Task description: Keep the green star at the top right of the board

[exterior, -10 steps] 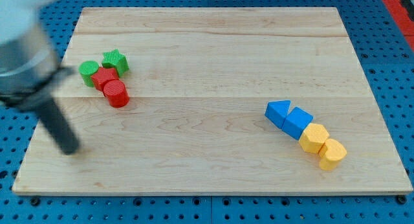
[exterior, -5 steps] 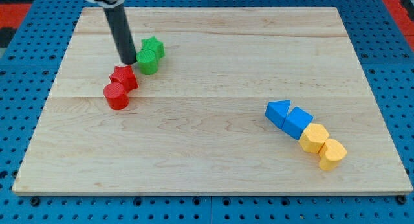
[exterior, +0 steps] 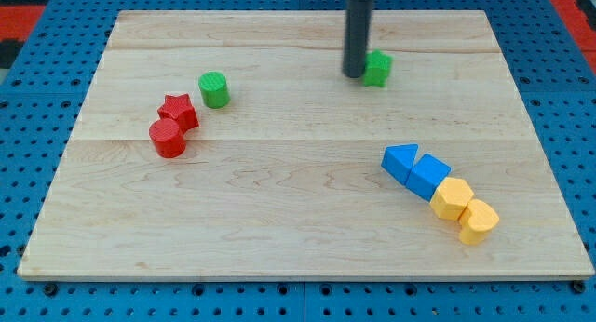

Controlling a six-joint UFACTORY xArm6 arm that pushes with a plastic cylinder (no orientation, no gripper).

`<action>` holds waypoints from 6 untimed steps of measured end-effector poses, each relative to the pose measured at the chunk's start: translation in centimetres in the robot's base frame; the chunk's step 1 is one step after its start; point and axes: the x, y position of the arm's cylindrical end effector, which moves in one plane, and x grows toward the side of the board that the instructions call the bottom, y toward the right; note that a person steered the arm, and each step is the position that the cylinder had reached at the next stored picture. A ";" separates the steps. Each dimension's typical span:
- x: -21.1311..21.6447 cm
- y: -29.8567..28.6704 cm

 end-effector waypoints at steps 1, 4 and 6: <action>1.9 0.3; 0.8 5.5; -0.1 8.6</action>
